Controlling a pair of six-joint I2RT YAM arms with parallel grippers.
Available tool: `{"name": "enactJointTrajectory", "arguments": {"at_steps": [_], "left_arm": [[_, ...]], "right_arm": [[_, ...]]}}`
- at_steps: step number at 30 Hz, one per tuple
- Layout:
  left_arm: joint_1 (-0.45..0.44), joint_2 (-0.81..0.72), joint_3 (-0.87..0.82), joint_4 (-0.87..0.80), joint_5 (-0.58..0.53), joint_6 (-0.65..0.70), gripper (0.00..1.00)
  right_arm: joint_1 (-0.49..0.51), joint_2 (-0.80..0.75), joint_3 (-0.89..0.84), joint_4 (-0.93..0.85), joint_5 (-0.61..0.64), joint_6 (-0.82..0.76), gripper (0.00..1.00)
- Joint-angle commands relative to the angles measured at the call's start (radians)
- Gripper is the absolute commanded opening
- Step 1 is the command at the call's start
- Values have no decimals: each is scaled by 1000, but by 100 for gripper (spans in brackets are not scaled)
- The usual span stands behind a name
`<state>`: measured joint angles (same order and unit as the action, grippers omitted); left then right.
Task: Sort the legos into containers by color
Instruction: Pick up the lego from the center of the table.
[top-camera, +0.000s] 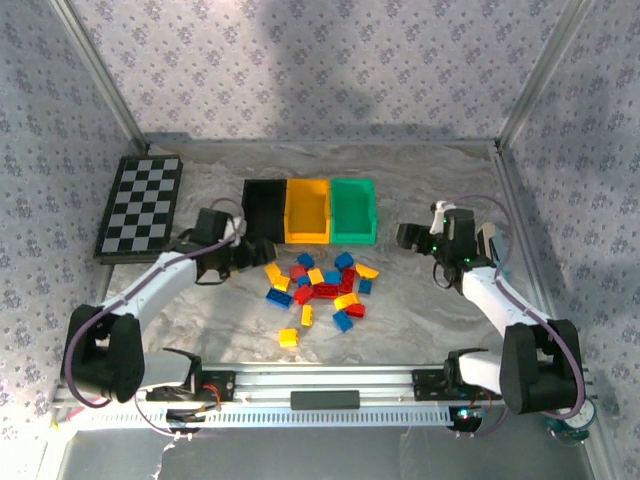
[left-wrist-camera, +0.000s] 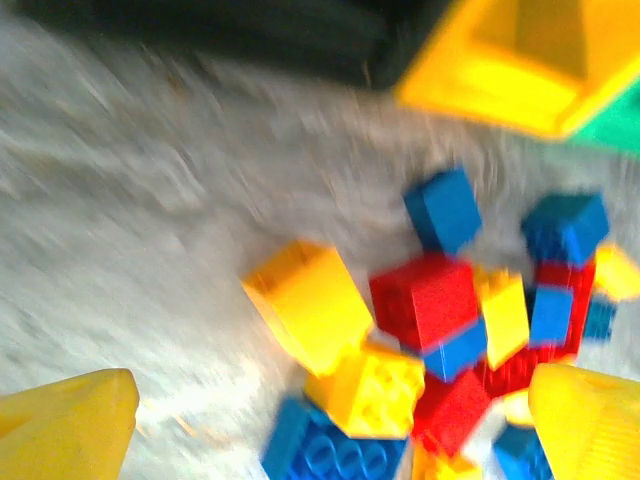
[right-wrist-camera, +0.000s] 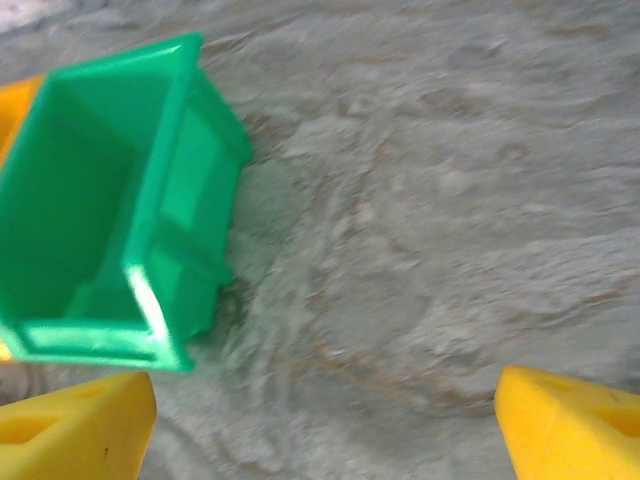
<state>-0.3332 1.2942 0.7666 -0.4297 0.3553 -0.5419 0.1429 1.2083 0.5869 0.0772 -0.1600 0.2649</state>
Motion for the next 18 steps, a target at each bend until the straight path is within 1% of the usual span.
{"name": "enactJointTrajectory", "arguments": {"at_steps": [1,2,4,6,7,11,14,16,18], "left_arm": [[-58,33,42,-145,-13,15,99],[-69,43,44,-148,-22,14,99],[-84,72,58,-151,-43,14,98],[-91,101,74,-143,-56,6,90],[-93,119,80,-131,-55,-1,87],[-119,185,116,-104,-61,-35,87],[-146,235,153,-106,-119,-45,86],[-150,281,194,-137,-139,-44,76],[-152,313,224,-162,-155,-41,74]], "right_arm": [[97,-10,-40,-36,94,-11,88],[125,-17,-47,-42,149,-17,88],[163,-39,-41,-57,199,-36,88],[182,-59,-56,-18,233,-38,89],[185,-62,-60,-6,237,-33,89],[189,-40,-50,-2,229,-30,89],[194,-30,-40,-14,242,-35,89],[197,-27,-38,-17,246,-35,89],[200,-16,-35,-19,246,-36,89]]}}
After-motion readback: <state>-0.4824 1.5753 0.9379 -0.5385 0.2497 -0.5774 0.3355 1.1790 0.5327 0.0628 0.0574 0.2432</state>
